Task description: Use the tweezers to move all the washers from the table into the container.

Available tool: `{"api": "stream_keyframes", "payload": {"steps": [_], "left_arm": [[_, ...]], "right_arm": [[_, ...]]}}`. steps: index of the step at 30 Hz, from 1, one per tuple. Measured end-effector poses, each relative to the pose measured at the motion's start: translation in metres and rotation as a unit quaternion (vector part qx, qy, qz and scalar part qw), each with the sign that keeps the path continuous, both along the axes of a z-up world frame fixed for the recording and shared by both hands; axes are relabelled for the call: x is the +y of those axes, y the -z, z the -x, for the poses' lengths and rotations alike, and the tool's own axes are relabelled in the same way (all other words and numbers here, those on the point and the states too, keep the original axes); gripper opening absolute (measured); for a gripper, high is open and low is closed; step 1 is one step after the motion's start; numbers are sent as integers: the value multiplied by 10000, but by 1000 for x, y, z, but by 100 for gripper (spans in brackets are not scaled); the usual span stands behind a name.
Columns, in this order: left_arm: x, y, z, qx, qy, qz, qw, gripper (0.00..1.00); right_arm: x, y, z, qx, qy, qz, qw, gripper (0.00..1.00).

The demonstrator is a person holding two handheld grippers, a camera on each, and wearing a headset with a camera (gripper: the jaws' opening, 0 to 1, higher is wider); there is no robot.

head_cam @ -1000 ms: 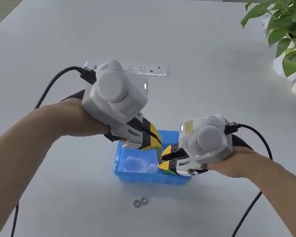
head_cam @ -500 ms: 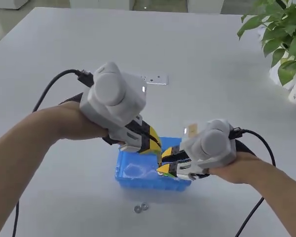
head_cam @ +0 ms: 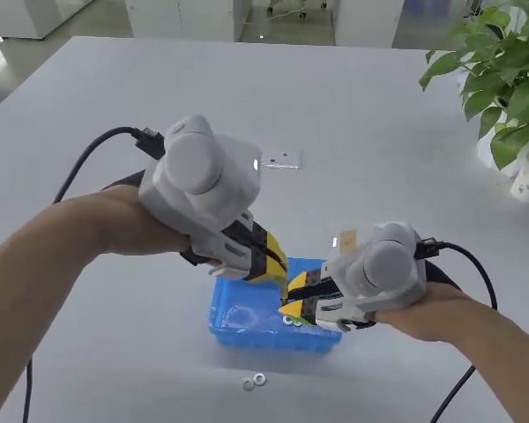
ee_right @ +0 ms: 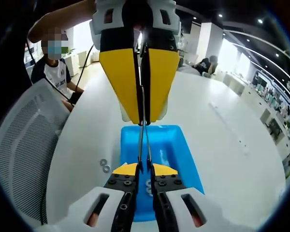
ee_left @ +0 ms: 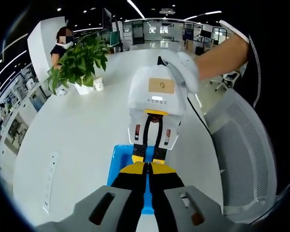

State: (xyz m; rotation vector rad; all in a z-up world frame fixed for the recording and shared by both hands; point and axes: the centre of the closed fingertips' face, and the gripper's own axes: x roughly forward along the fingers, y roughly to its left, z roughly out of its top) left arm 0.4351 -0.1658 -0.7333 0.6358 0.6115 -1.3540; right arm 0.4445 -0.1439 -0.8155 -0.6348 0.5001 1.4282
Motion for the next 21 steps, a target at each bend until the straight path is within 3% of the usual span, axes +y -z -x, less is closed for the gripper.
{"api": "stream_keyframes", "payload": {"steps": [12, 21], "left_arm": [[2, -7, 14, -56, -10, -8, 10000, 5], [10, -2, 28, 62, -97, 14, 9999, 5]], "right_arm": [[1, -7, 13, -54, -3, -29, 10000, 11], [7, -3, 31, 19, -84, -28, 10000, 11]]}}
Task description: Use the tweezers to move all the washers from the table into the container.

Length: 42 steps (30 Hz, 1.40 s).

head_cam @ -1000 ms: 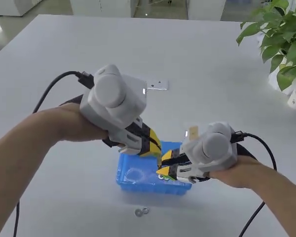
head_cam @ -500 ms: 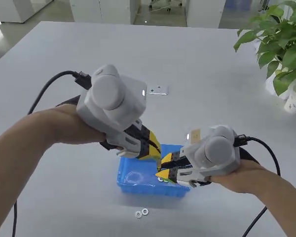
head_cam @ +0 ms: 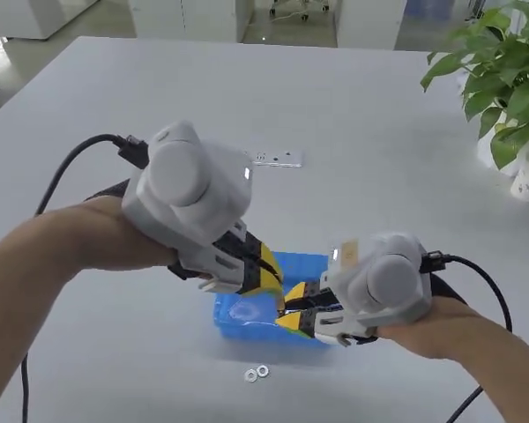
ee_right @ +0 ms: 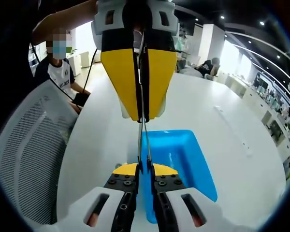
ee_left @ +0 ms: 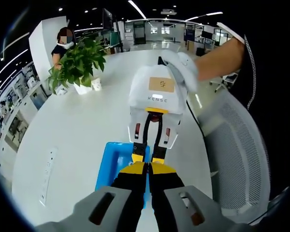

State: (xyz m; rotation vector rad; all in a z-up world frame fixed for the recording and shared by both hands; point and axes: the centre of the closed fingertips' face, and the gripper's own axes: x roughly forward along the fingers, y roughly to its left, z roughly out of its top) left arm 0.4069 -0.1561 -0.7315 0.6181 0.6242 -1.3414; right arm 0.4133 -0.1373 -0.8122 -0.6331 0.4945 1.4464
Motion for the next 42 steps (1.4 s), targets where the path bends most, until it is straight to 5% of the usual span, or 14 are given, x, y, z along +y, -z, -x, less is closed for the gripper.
{"api": "stream_keyframes", "payload": {"steps": [28, 42], "left_arm": [[12, 32, 28, 345, -6, -208, 9992, 5], [11, 44, 32, 471, 25, -244, 9986, 5]], "right_arm": [[9, 34, 33, 281, -249, 104, 9992, 12], [10, 49, 40, 377, -292, 172, 9987, 12]]}}
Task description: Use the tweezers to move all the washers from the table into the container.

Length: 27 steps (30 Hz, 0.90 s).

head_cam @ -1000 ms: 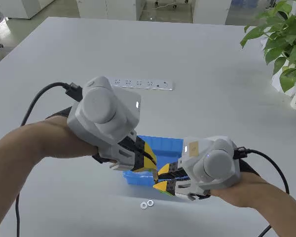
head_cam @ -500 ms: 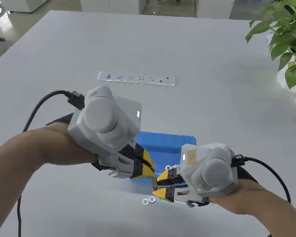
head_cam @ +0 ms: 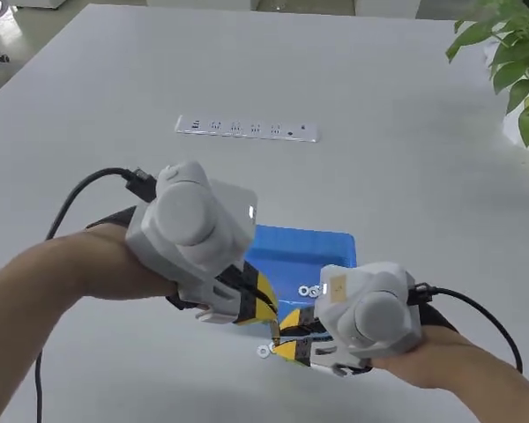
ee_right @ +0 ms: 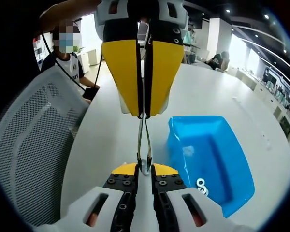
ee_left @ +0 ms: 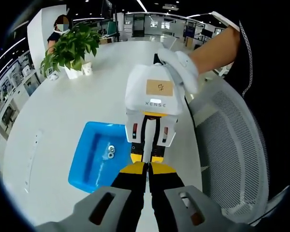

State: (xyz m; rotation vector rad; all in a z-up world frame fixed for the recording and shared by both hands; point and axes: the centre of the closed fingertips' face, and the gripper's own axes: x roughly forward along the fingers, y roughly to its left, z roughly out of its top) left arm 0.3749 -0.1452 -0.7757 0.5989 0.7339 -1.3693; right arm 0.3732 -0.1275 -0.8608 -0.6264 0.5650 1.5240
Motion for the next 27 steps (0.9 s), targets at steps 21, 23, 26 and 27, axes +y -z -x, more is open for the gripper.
{"api": "stream_keyframes", "payload": {"steps": [21, 23, 26, 27], "left_arm": [[-1, 14, 0, 45, 37, -37, 10000, 5], [-1, 15, -1, 49, 29, -38, 10000, 5], [0, 15, -2, 50, 19, -40, 10000, 5], [0, 15, -2, 52, 15, -44, 10000, 5]], "right_arm": [[2, 10, 0, 49, 35, -5, 10000, 13], [3, 10, 0, 53, 36, -11, 10000, 13], [3, 11, -1, 60, 45, -21, 10000, 13], [3, 11, -1, 68, 44, -21, 10000, 13]]}}
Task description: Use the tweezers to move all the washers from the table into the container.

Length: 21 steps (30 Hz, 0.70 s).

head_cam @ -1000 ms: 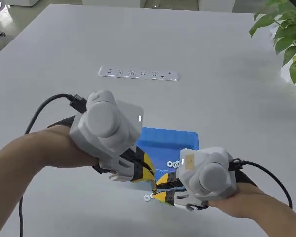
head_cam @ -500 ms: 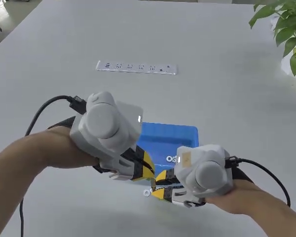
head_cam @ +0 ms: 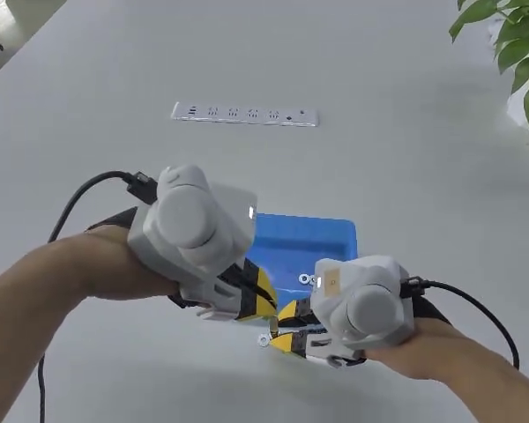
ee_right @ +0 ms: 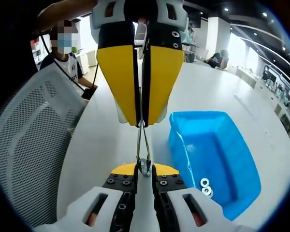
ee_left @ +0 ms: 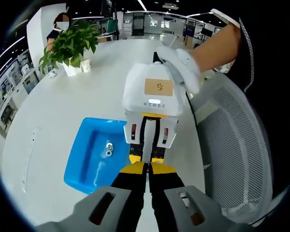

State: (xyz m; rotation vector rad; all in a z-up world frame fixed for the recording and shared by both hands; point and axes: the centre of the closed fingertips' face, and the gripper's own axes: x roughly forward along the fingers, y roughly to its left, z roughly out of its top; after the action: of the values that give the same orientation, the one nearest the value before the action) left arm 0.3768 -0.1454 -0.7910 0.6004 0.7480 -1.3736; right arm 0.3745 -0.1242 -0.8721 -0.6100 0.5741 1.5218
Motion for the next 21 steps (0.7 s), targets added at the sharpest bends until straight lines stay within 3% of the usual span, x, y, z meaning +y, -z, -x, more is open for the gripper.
{"api": "stream_keyframes", "payload": {"steps": [21], "left_arm": [[-3, 2, -1, 73, -42, 28, 10000, 5]], "right_arm": [[0, 2, 1, 105, 19, -21, 9999, 11]]}}
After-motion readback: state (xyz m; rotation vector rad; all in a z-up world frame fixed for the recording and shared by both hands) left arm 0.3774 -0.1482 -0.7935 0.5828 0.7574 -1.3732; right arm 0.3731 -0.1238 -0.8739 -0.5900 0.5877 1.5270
